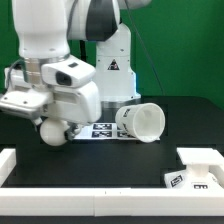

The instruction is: Assemble lamp

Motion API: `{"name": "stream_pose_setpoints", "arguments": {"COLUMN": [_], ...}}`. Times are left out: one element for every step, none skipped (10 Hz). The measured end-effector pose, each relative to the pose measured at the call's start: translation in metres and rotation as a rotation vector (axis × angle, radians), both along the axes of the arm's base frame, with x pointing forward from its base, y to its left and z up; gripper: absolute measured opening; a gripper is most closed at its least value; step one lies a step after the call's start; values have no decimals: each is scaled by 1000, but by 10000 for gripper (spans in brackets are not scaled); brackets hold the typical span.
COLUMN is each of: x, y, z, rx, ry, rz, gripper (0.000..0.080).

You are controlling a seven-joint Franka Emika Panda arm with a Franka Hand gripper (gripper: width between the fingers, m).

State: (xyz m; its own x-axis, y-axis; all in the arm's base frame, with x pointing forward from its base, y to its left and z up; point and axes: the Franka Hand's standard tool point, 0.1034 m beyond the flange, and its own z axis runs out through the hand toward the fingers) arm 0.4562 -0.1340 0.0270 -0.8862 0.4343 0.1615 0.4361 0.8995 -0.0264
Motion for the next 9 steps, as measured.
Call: {"name": "stream_pose_setpoints", "arguments": {"x": [-3,-8,-7,-7,-8,-8,-8,-8,-8], "y": [2,-1,-2,-2,-2,-3,-3,-3,-3], "z": [-5,-9,-8,-8,-9,-9,-9,-9,-9], "rx": [14,25,25,24,24,24,24,24,24], "ry": [6,14,11,12,12,12,13,13,13], "rz": [44,89,109,102,101,101,101,100,100], "gripper": [576,576,576,576,624,676,676,695,698]}}
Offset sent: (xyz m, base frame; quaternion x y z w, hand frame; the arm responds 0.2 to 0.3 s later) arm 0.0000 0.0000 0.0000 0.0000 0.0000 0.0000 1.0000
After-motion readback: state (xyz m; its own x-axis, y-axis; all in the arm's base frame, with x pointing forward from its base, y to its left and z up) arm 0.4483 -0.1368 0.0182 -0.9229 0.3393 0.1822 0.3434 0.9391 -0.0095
